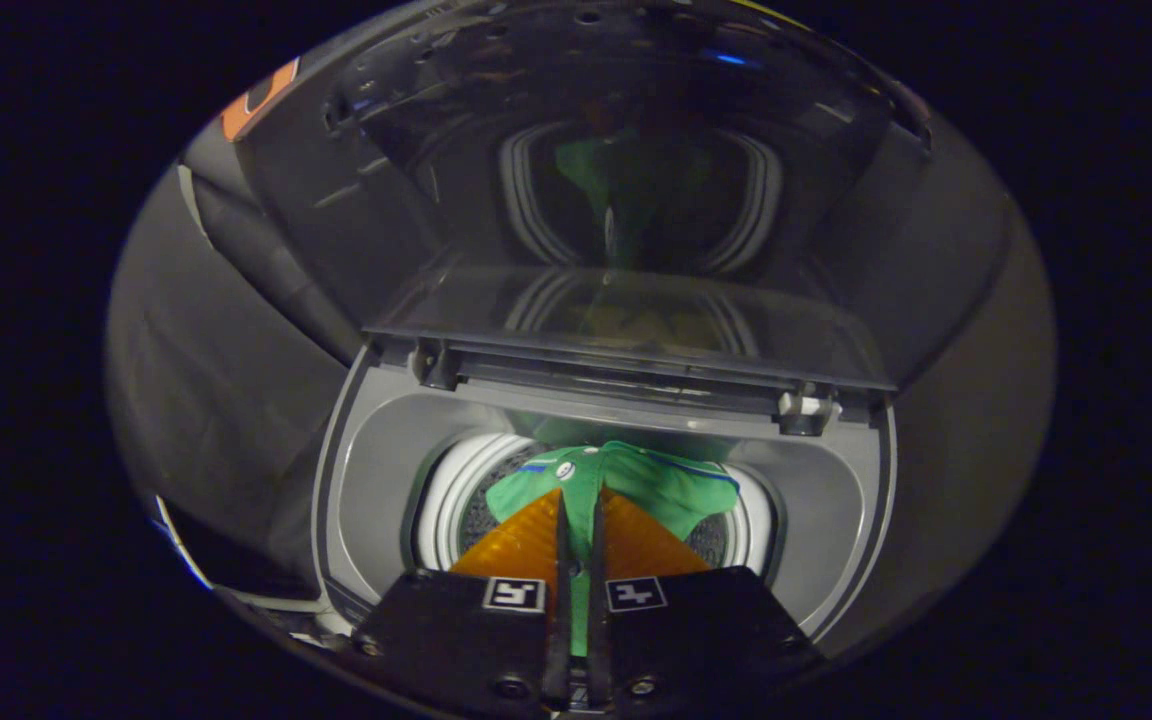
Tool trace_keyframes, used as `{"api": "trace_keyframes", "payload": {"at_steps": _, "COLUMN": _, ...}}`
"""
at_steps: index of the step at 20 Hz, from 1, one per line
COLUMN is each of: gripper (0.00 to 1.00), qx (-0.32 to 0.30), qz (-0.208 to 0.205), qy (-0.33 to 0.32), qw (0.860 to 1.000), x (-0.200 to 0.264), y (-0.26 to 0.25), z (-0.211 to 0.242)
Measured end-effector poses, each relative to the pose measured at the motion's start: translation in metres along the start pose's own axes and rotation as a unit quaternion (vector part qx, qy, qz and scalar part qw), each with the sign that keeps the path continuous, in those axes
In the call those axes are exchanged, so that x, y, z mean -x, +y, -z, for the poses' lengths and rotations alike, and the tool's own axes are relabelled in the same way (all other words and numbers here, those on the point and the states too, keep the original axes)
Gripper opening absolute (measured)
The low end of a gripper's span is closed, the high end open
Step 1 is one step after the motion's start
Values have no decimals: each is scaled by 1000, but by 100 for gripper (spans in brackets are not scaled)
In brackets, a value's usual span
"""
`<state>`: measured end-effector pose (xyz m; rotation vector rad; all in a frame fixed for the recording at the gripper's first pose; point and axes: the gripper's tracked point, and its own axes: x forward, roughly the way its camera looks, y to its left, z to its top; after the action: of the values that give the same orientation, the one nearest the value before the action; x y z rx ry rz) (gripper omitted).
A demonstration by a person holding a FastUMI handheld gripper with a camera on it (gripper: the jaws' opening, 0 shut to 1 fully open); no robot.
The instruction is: Put the clothes into the washing machine and then close the washing machine lid.
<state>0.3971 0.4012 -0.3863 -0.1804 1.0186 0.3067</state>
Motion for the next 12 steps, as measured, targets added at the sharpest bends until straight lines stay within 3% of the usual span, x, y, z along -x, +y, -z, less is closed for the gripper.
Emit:
{"api": "trace_keyframes", "payload": {"at_steps": 3, "gripper": 85, "qx": 54, "qz": 19, "qy": -44, "qw": 997, "x": 9, "y": 1, "z": -21}}
{"api": "trace_keyframes", "payload": {"at_steps": 6, "gripper": 82, "qx": 99, "qz": 15, "qy": -55, "qw": 993, "x": 19, "y": 11, "z": -27}}
{"api": "trace_keyframes", "payload": {"at_steps": 12, "gripper": 82, "qx": 95, "qz": 9, "qy": -87, "qw": 992, "x": 46, "y": 16, "z": -54}}
